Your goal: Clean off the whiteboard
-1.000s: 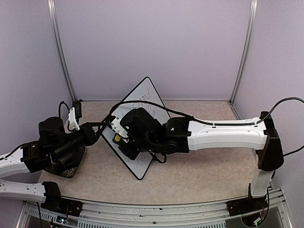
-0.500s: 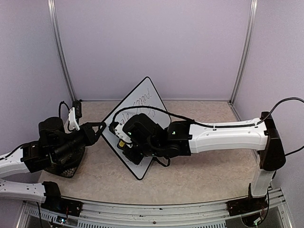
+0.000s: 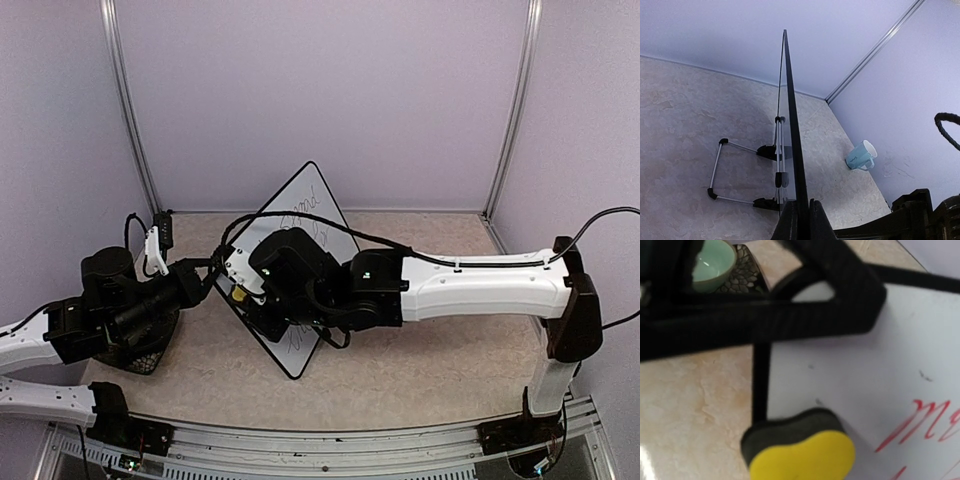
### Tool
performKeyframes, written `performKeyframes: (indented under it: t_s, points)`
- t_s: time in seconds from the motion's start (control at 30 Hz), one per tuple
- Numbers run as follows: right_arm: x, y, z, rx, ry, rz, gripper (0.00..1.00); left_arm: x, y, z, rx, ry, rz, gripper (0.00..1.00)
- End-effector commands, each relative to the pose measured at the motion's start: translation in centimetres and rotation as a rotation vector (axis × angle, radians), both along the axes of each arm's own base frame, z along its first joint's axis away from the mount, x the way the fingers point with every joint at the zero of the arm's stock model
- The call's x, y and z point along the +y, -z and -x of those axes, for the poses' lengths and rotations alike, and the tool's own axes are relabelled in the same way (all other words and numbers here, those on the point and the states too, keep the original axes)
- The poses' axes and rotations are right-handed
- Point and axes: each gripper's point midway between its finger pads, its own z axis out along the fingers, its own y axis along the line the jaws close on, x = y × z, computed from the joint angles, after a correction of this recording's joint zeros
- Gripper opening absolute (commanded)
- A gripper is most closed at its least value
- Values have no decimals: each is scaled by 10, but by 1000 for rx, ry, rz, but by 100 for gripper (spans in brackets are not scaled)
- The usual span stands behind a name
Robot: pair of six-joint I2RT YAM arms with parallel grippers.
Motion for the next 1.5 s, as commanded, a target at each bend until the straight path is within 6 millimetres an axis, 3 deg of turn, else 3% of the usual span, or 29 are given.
performKeyframes:
  t_s: [0.0,0.17,0.33,0.43,0.6,0.73,0.93,1.37,1.47]
  points:
    - [-4,25,6,20,2,51,0,-7,-24,6,-25,40,116,0]
    - [-19,53,7,49,24,104,0,-7,-26,7,-29,44,122,0]
    - [-27,63,7,55,40,125,0,-8,-27,7,-30,46,122,0]
    - [-24,54,4,35,47,108,0,-9,-27,7,-31,48,123,0]
    - [-12,22,-6,-40,59,50,0,-9,-28,8,-31,52,130,0]
    - [-3,-2,-12,-87,59,16,0,-6,-38,11,-47,60,156,8]
    - [6,-26,-20,-144,61,-13,0,-2,-53,12,-69,52,158,6]
    - [21,-15,-14,-101,5,-2,0,-7,-44,11,-59,61,151,0]
    - [16,-10,-23,-119,44,19,0,-7,-44,11,-59,61,151,0]
